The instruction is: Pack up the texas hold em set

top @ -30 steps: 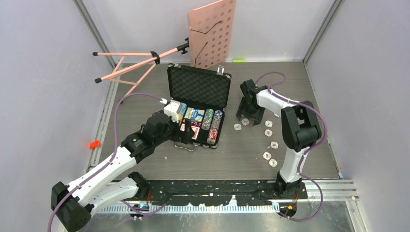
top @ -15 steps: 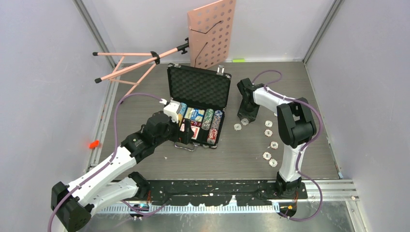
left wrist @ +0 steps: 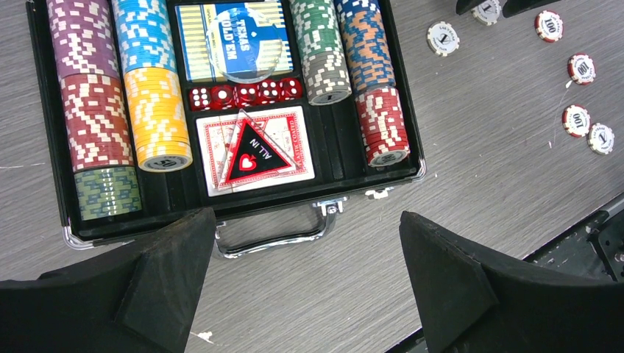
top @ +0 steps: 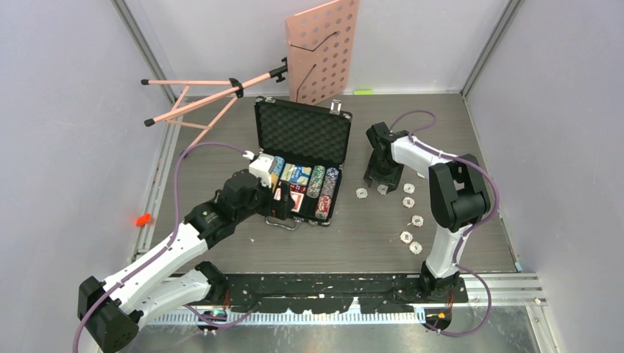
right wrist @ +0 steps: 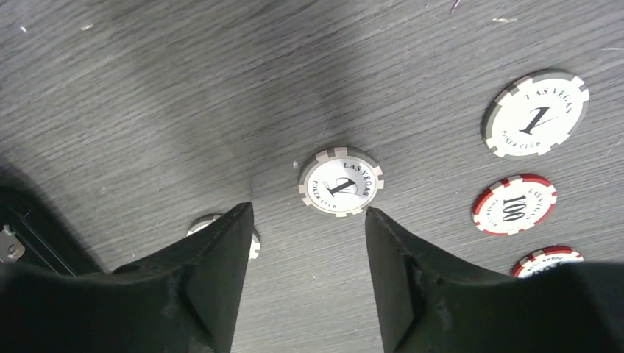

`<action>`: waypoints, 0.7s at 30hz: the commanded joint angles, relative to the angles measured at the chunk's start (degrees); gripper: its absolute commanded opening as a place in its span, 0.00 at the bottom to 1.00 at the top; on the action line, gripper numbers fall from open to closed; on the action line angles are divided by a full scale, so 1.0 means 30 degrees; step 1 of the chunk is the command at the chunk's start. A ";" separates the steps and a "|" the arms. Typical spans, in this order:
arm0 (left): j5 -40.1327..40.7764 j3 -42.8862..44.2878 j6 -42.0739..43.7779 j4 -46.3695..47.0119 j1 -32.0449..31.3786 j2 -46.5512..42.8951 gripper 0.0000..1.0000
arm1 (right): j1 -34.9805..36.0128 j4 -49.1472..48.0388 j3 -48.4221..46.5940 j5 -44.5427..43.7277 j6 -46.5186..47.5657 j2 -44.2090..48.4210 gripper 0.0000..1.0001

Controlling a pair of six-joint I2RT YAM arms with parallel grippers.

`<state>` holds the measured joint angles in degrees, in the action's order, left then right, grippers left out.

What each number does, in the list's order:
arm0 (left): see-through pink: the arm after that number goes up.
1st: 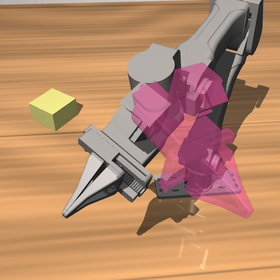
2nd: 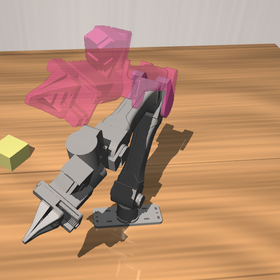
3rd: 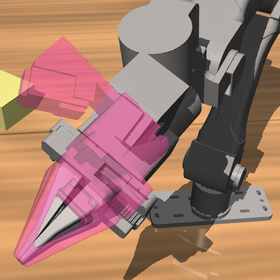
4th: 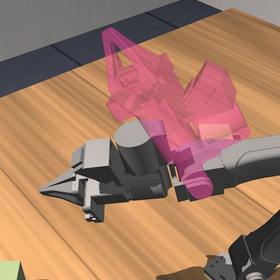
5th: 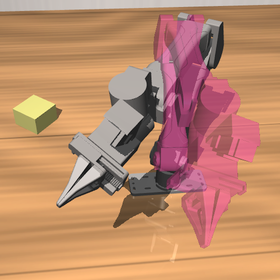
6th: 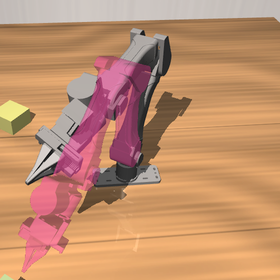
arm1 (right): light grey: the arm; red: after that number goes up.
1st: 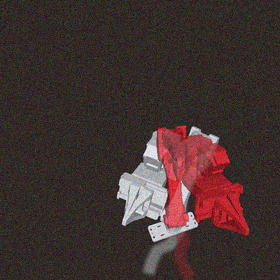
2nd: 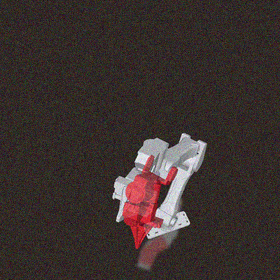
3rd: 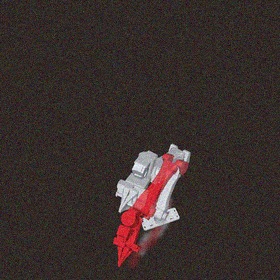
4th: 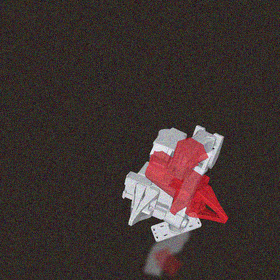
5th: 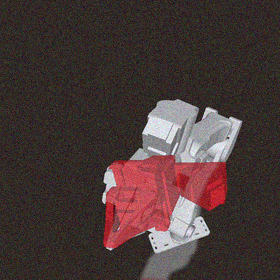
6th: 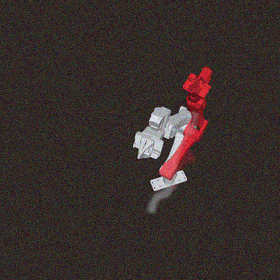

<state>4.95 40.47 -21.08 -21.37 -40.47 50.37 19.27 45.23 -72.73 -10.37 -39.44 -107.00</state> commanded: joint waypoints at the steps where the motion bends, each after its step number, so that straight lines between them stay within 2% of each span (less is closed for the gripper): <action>1: 0.0065 -0.0086 -0.0091 0.0127 0.0097 -0.0236 1.00 | -0.0191 0.0130 0.0048 -0.0391 0.0237 0.1286 0.66; 12: -0.0148 -0.0159 -0.0267 0.0237 0.0092 -0.0375 1.00 | -0.1067 -0.1902 0.1740 0.0098 0.1416 0.1297 0.64; 14: -0.0206 -0.0159 -0.0297 0.0237 0.0091 -0.0413 1.00 | -0.1095 -0.2020 0.1805 -0.0068 0.1491 0.1004 0.63; 18: -0.0135 -0.0214 -0.0355 0.0178 0.0082 -0.0560 1.00 | -0.1133 -0.2208 0.1997 -0.0091 0.1639 0.0716 0.52; 21: -0.0040 -0.0247 -0.0385 0.0135 0.0092 -0.0653 1.00 | -0.1147 -0.2139 0.1929 -0.0046 0.1676 0.0750 0.49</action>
<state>4.89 39.90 -21.76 -21.52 -40.47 49.84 15.90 39.79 -67.24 -9.69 -35.62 -104.33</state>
